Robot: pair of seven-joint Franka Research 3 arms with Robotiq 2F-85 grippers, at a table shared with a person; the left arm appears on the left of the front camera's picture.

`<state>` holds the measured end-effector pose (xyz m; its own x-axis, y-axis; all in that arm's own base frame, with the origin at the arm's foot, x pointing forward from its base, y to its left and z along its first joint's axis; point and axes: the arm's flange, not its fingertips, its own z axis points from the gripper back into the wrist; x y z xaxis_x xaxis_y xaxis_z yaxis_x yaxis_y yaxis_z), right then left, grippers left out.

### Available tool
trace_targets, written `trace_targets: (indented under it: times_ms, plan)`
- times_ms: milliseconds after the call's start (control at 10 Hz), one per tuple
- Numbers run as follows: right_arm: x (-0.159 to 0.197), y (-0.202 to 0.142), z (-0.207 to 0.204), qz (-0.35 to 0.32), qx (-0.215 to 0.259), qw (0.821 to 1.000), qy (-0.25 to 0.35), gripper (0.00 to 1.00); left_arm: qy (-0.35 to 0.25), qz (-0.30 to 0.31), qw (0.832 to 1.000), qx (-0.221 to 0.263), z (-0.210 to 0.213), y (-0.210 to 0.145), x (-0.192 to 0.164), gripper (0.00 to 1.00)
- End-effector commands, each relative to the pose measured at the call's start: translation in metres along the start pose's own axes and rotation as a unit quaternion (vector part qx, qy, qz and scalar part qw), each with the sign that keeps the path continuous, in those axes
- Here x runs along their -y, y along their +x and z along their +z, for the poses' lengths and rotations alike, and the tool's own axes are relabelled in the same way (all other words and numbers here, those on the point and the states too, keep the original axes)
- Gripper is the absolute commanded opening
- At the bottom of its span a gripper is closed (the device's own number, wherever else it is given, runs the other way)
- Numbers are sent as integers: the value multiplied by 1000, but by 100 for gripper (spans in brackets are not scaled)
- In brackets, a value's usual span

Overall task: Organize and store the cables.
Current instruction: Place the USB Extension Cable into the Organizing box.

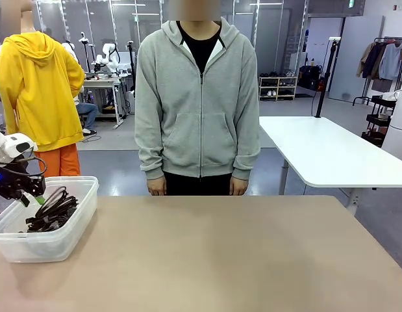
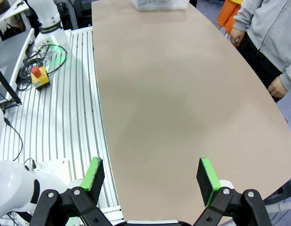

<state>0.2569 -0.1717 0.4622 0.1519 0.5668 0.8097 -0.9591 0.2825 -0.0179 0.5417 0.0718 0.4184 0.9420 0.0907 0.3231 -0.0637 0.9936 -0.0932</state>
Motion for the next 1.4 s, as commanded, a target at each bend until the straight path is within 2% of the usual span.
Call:
trace_targets:
  times_ms: [0, 500, 1300]
  plan:
    - [1, 1, 2, 10, 6, 1000, 0, 100, 19, -5, 1000, 9, 7, 4, 4, 99]
    - [1, 1, 2, 10, 6, 1000, 0, 100, 16, -2, 1000, 19, 14, 0, 2, 100]
    - [1, 1, 2, 10, 6, 1000, 0, 100, 9, -9, 1000, 10, 11, 3, 3, 100]
